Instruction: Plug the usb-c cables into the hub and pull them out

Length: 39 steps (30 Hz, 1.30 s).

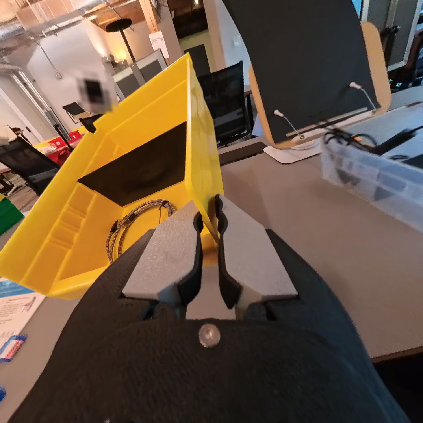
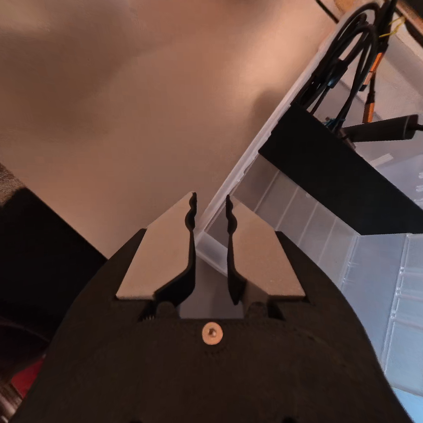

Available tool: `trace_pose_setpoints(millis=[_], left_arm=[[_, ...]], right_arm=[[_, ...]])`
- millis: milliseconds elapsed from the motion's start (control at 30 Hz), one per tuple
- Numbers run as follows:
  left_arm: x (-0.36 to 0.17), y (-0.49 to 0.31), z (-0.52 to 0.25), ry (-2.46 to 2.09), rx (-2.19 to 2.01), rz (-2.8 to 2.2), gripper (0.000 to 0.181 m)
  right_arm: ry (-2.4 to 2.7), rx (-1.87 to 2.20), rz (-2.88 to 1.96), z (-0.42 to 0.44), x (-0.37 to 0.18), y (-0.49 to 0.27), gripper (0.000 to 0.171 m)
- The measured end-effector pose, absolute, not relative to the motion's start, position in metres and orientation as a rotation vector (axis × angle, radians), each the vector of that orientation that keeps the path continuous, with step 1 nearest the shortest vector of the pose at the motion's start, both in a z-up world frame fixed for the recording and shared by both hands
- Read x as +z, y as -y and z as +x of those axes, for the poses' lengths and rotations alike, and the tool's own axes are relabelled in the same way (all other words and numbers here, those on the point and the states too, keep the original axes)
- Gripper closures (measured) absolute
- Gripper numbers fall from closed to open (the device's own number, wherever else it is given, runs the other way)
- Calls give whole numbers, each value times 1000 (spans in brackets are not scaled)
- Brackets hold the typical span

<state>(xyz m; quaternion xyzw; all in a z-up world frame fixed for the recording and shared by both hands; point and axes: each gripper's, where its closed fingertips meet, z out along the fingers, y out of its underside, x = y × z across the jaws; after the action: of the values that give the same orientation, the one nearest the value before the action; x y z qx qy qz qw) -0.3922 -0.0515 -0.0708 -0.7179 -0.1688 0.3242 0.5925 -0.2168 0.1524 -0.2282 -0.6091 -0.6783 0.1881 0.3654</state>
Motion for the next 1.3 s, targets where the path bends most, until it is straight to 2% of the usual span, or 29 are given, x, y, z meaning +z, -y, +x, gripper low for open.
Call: trace_pose_setpoints(millis=[100,267,300,367,467,600,667,800,867,1067,1300], left_arm=[[-62,57,-393,391,768,-1641,177],[-54,79,-400,414,787,-1586,177],[-52,86,-404,432,785,-1564,177],[-50,102,-413,473,790,-1532,176],[-47,124,-421,512,825,-1515,177],[-35,119,-403,379,902,-1539,178],[-30,98,-379,245,934,-1566,178],[-23,32,-302,-12,847,-1584,177],[-30,-6,-257,-151,785,-1589,177],[-92,-116,-141,-413,536,-1681,176],[-174,-222,-75,-564,421,-1837,175]], right_arm=[[1794,518,-1456,-261,-226,-93,147],[1885,653,-1259,-347,-222,17,135],[1908,720,-1223,-360,-219,40,138],[1917,854,-1201,-371,-202,73,132],[1842,1052,-1118,-355,-152,84,134],[1795,1147,-1092,-305,-113,38,133],[1800,1146,-1078,-273,-107,5,140],[1680,964,-1005,-195,-87,-93,157],[1591,853,-1053,-151,-78,-149,157],[1492,669,-1258,-38,-89,-249,156],[1576,650,-1298,-15,-129,-248,153]])
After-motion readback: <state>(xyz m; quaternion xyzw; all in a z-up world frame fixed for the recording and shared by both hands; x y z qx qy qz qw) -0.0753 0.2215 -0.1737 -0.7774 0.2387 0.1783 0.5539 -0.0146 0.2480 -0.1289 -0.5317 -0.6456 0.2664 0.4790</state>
